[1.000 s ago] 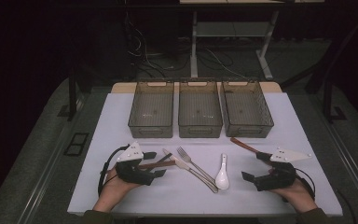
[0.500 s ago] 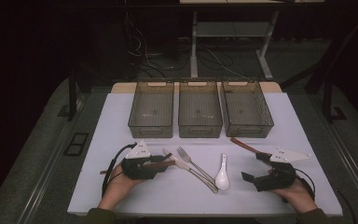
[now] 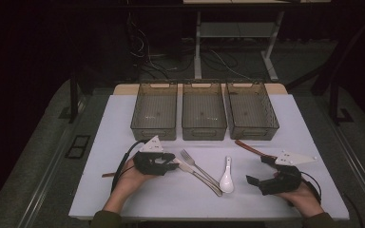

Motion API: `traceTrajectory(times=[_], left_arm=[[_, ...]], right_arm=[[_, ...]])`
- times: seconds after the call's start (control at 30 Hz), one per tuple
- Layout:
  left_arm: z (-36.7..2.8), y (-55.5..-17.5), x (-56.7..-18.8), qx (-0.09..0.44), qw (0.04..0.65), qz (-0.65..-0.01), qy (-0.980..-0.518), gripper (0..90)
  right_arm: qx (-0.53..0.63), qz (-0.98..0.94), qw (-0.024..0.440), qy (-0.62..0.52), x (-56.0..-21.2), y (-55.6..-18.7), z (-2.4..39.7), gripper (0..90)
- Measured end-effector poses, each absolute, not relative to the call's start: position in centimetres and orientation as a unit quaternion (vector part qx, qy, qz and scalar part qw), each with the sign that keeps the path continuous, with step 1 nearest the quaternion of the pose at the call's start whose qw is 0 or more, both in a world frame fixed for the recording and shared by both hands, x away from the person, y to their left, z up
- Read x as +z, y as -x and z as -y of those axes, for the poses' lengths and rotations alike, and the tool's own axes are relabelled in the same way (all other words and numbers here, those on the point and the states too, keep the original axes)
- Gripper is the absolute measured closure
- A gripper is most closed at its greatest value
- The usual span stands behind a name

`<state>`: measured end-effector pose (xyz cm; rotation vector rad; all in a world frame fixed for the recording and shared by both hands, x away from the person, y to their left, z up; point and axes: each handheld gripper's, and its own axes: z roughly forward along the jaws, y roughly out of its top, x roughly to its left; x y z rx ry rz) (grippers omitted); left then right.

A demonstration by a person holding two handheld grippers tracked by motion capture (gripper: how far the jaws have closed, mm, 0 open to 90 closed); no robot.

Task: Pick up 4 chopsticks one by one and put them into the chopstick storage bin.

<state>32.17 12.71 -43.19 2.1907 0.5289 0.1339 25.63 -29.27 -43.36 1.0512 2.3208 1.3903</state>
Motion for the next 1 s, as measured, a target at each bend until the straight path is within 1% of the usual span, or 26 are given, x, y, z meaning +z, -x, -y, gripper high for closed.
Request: traceTrajectory(times=[0.3, 1.0], left_arm=[[-11.9, -32.6, -43.6, 0.042, 0.408, -0.200, -0.890, 56.9], [-11.4, -32.4, -44.0, 0.062, 0.379, -0.189, -0.904, 62.9]], right_arm=[[0.474, -0.794, 0.120, -0.360, -43.4, -25.7, 29.3, 2.9], [0.474, -0.796, 0.116, -0.359, -43.4, -25.6, 29.2, 2.9]])
